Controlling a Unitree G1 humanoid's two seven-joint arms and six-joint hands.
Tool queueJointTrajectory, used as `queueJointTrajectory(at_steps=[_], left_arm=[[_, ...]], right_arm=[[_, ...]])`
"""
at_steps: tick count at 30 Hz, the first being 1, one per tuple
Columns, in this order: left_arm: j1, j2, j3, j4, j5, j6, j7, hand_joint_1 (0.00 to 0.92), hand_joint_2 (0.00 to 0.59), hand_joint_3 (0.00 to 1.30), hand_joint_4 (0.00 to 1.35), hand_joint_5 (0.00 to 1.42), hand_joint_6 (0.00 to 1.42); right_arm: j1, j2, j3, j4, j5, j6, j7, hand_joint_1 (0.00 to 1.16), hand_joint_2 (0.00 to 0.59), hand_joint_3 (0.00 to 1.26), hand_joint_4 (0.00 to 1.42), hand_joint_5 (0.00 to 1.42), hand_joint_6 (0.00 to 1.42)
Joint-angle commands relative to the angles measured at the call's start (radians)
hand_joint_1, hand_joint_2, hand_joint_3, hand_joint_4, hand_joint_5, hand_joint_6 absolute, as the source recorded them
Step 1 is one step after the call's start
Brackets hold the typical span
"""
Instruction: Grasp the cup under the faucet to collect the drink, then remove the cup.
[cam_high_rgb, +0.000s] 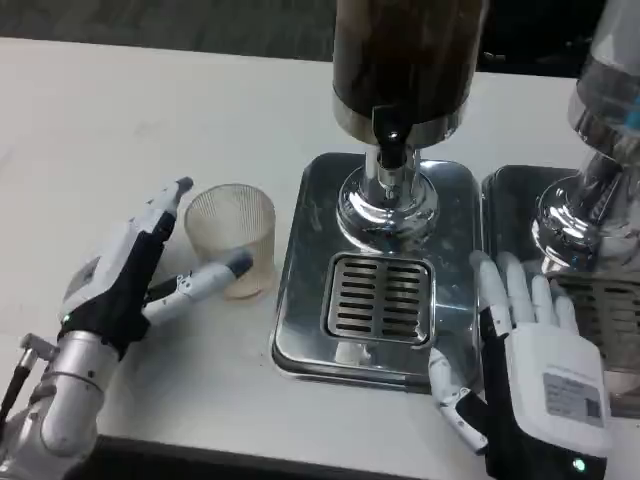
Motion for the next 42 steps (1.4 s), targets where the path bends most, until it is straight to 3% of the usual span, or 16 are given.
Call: queueJointTrajectory(at_steps=[1, 10, 20, 28, 37, 42], left_arm=[[-0.026, -0.008, -0.009, 0.024, 0.003, 0.009, 0.016, 0.332, 0.030, 0.00, 0.00, 0.00, 0.00], [-0.049, -0.070, -0.025, 0.042, 0.016, 0.048, 0.115, 0.429, 0.037, 0.00, 0.00, 0.00, 0.00], [-0.056, -0.143, -0.016, 0.073, -0.026, 0.051, 0.094, 0.458, 0.039, 0.00, 0.00, 0.08, 0.05], [-0.073, -0.158, -0.030, 0.093, -0.036, 0.076, 0.065, 0.492, 0.041, 0.00, 0.00, 0.15, 0.10], [-0.103, -0.153, -0.038, 0.101, -0.038, 0.095, -0.003, 0.545, 0.041, 0.00, 0.00, 0.22, 0.28], [-0.103, -0.157, -0.041, 0.106, -0.040, 0.108, -0.014, 0.576, 0.051, 0.08, 0.01, 0.34, 0.48]], right_arm=[[0.012, 0.004, 0.001, -0.021, 0.002, 0.008, 0.001, 0.23, 0.538, 0.05, 0.00, 0.00, 0.00], [0.018, -0.009, 0.006, -0.046, 0.001, 0.004, 0.043, 0.21, 0.519, 0.05, 0.00, 0.00, 0.00], [0.052, -0.013, 0.019, -0.095, -0.015, 0.022, 0.069, 0.17, 0.521, 0.06, 0.00, 0.00, 0.01], [0.074, -0.004, 0.024, -0.116, -0.022, 0.044, 0.066, 0.16, 0.517, 0.07, 0.00, 0.00, 0.04], [0.084, 0.004, 0.028, -0.124, -0.022, 0.048, 0.056, 0.17, 0.511, 0.07, 0.00, 0.00, 0.07], [0.089, 0.009, 0.024, -0.126, -0.021, 0.049, 0.053, 0.17, 0.510, 0.07, 0.00, 0.00, 0.07]])
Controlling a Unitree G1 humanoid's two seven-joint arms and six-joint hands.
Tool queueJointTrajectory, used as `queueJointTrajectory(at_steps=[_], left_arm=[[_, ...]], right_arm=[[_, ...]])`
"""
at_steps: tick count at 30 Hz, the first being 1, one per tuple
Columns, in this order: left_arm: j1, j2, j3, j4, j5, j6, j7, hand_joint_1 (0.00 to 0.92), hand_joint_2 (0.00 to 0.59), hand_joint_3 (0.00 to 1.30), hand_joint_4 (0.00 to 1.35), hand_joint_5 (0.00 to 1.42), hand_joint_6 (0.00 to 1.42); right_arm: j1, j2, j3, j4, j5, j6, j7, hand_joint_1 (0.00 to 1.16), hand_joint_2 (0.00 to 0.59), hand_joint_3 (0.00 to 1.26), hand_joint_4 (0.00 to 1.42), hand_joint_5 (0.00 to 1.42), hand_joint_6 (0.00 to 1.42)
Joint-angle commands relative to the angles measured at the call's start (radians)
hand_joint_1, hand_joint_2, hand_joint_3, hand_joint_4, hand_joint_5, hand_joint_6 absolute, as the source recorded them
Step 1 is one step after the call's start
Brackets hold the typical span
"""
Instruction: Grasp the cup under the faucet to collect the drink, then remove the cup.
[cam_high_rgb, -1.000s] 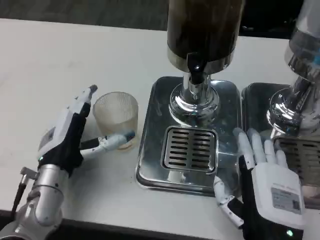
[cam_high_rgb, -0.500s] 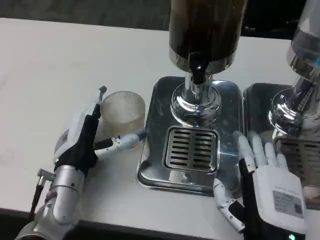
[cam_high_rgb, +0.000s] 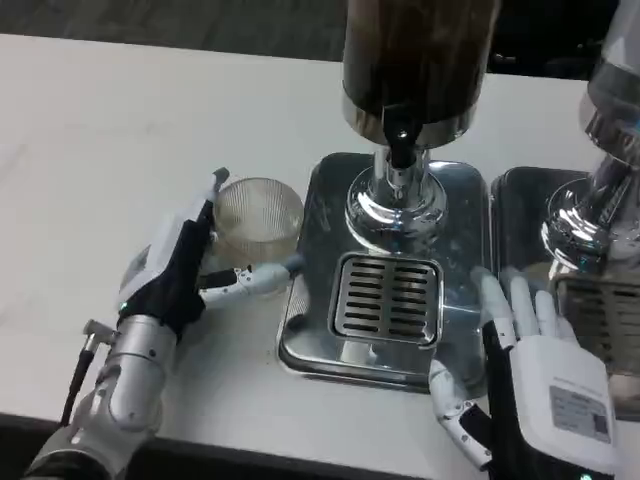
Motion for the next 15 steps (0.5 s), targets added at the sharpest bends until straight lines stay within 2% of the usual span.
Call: queueJointTrajectory(at_steps=[1, 5, 7, 9, 11, 13, 15], left_arm=[[-0.001, -0.013, -0.014, 0.021, 0.011, 0.026, -0.034, 0.582, 0.054, 0.09, 0.04, 0.36, 0.51], [-0.005, -0.016, -0.017, 0.025, 0.011, 0.039, -0.035, 0.620, 0.057, 0.22, 0.19, 0.49, 0.60], [-0.007, -0.015, -0.020, 0.027, 0.013, 0.043, -0.033, 0.666, 0.060, 0.40, 0.42, 0.65, 0.72], [-0.009, -0.014, -0.024, 0.026, 0.019, 0.044, -0.018, 0.682, 0.065, 0.51, 0.55, 0.75, 0.77], [-0.008, -0.013, -0.028, 0.024, 0.025, 0.043, 0.012, 0.702, 0.065, 0.64, 0.69, 0.87, 0.89], [-0.007, -0.010, -0.034, 0.021, 0.035, 0.040, 0.042, 0.713, 0.048, 0.72, 0.77, 0.93, 0.96], [-0.002, -0.005, -0.038, 0.017, 0.041, 0.036, 0.087, 0.725, 0.007, 0.81, 0.87, 1.01, 1.04]], right_arm=[[0.012, 0.010, -0.003, -0.015, -0.007, 0.006, -0.013, 0.17, 0.510, 0.07, 0.00, 0.00, 0.07], [0.016, 0.011, -0.004, -0.017, -0.005, 0.003, -0.017, 0.17, 0.510, 0.07, 0.00, 0.00, 0.08], [0.015, 0.014, -0.004, -0.016, -0.006, 0.004, -0.019, 0.17, 0.510, 0.07, 0.00, 0.00, 0.08], [0.016, 0.018, -0.007, -0.016, -0.003, 0.004, -0.021, 0.18, 0.514, 0.07, 0.00, 0.00, 0.10], [0.017, 0.020, -0.010, -0.014, 0.000, 0.003, -0.021, 0.18, 0.513, 0.07, 0.00, 0.00, 0.10], [0.018, 0.021, -0.013, -0.012, 0.003, 0.001, -0.021, 0.18, 0.511, 0.07, 0.00, 0.00, 0.11], [0.017, 0.021, -0.014, -0.010, 0.004, -0.002, -0.021, 0.18, 0.512, 0.07, 0.00, 0.00, 0.12]])
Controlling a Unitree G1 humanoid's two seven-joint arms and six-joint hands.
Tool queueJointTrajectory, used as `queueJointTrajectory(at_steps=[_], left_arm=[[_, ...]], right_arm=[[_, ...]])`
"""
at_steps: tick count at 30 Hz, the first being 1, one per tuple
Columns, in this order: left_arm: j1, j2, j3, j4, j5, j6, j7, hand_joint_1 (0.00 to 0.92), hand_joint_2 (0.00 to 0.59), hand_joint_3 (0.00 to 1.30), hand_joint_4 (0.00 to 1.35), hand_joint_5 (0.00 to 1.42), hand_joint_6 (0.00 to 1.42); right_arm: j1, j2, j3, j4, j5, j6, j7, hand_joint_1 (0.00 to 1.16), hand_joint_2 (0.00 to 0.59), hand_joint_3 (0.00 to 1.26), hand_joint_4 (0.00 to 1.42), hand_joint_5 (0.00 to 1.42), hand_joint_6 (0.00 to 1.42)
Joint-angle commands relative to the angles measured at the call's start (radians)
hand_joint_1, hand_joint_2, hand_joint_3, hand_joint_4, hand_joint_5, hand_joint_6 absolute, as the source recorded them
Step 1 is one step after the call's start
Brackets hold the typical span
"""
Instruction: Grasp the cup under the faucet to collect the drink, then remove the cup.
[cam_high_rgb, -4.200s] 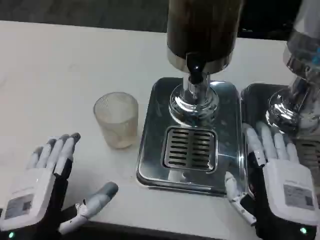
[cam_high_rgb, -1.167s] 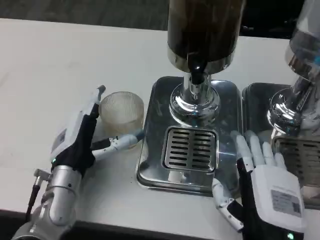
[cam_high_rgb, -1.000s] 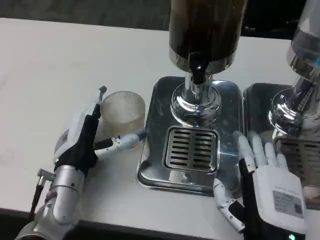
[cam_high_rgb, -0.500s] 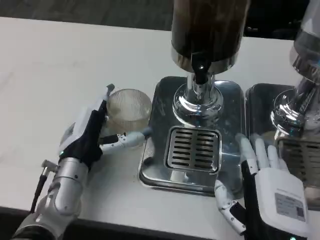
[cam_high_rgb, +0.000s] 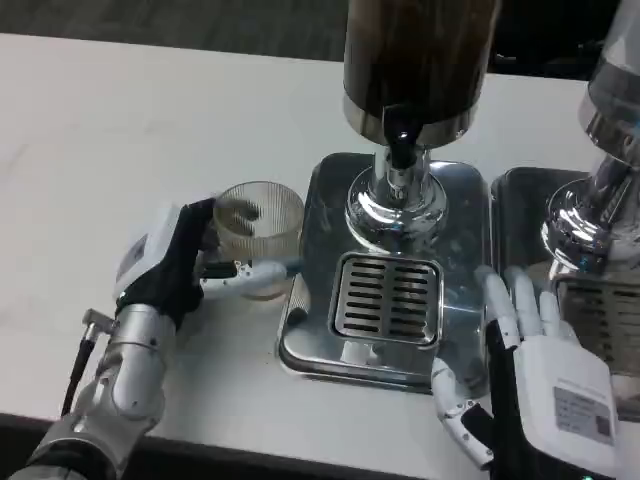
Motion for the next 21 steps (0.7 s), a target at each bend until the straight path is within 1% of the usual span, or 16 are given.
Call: queueJointTrajectory(at_steps=[1, 6, 10, 17, 21], left_arm=[[0.022, -0.003, -0.023, 0.009, 0.035, 0.007, 0.058, 0.726, 0.001, 0.82, 0.88, 1.02, 1.07], [0.031, 0.005, -0.028, -0.001, 0.051, -0.006, 0.152, 0.730, 0.000, 0.87, 0.94, 1.07, 1.15], [0.029, 0.009, -0.035, -0.006, 0.062, -0.015, 0.193, 0.731, 0.000, 0.88, 0.96, 1.08, 1.17], [0.026, 0.011, -0.036, -0.007, 0.075, -0.015, 0.223, 0.724, 0.000, 0.89, 0.98, 1.10, 1.17], [0.025, 0.015, -0.034, -0.012, 0.082, -0.026, 0.235, 0.723, 0.000, 0.88, 0.98, 1.08, 1.18]], right_arm=[[0.004, 0.002, -0.007, -0.001, 0.004, -0.003, -0.014, 0.18, 0.513, 0.07, 0.00, 0.00, 0.12], [-0.001, -0.001, -0.008, 0.003, 0.003, -0.008, -0.016, 0.18, 0.515, 0.07, 0.00, 0.00, 0.12], [-0.003, -0.004, -0.008, 0.000, -0.005, -0.007, -0.021, 0.18, 0.515, 0.07, 0.00, 0.00, 0.12], [-0.007, -0.010, -0.012, -0.002, -0.009, -0.006, -0.023, 0.18, 0.516, 0.07, 0.00, 0.00, 0.12], [-0.008, -0.010, -0.015, 0.002, -0.006, -0.008, -0.024, 0.18, 0.516, 0.07, 0.00, 0.00, 0.12]])
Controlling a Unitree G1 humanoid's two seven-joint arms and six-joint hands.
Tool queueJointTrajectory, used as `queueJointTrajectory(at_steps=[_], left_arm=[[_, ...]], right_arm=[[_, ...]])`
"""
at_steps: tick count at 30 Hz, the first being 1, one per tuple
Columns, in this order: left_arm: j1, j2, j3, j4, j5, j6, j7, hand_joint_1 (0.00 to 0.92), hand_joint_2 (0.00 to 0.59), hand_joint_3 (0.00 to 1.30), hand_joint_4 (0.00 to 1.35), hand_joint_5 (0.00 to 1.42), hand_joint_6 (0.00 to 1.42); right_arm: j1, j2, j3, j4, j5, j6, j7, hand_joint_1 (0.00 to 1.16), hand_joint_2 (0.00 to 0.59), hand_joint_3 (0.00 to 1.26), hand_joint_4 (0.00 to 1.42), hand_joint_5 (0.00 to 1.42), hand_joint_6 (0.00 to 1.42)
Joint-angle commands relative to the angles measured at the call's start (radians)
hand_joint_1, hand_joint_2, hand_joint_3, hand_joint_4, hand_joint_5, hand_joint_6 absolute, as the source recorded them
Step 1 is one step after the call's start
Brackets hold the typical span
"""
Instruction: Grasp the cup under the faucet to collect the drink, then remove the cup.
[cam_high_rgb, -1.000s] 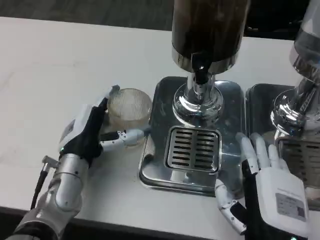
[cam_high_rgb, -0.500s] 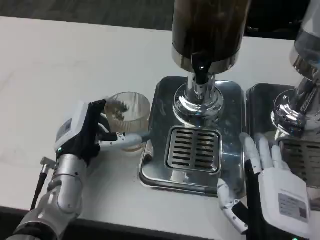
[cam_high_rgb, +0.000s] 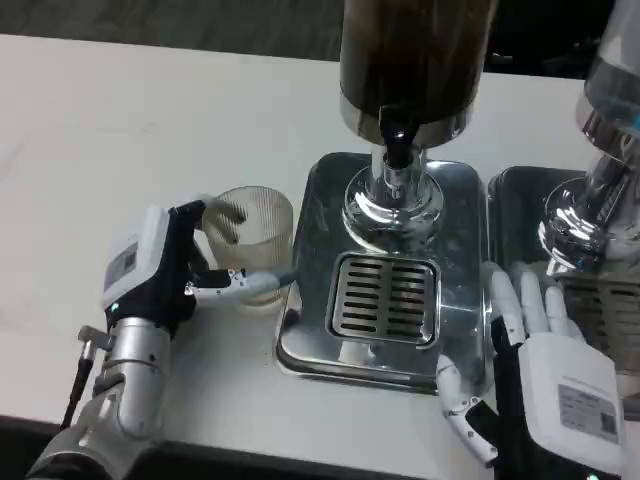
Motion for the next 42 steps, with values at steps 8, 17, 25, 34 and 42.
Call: queueJointTrajectory(at_steps=[8, 17, 25, 34, 42], left_arm=[[0.005, 0.016, -0.003, -0.029, 0.014, -0.068, 0.052, 0.701, 0.000, 0.86, 0.96, 1.07, 1.20], [0.006, 0.018, -0.024, -0.077, 0.046, -0.145, 0.073, 0.678, 0.000, 0.83, 0.94, 1.02, 1.20], [-0.037, -0.020, -0.089, -0.083, 0.110, -0.147, 0.052, 0.659, 0.000, 0.83, 0.94, 1.02, 1.21], [-0.131, -0.137, -0.182, -0.015, 0.183, -0.037, 0.030, 0.649, 0.000, 0.83, 0.94, 1.03, 1.21], [-0.174, -0.176, -0.234, 0.004, 0.211, 0.004, 0.032, 0.652, 0.000, 0.84, 0.93, 1.02, 1.19]], right_arm=[[-0.008, -0.003, -0.012, 0.004, 0.000, -0.007, -0.018, 0.18, 0.516, 0.07, 0.00, 0.00, 0.13], [-0.009, -0.002, -0.016, 0.006, -0.002, -0.006, -0.026, 0.18, 0.516, 0.07, 0.00, 0.00, 0.10], [-0.004, 0.004, -0.023, 0.003, -0.003, -0.001, -0.034, 0.18, 0.516, 0.07, 0.00, 0.00, 0.10], [0.021, 0.037, -0.025, -0.004, -0.008, 0.016, -0.063, 0.18, 0.516, 0.07, 0.00, 0.00, 0.10], [0.041, 0.055, -0.023, -0.012, -0.014, 0.025, -0.081, 0.18, 0.516, 0.07, 0.00, 0.00, 0.10]])
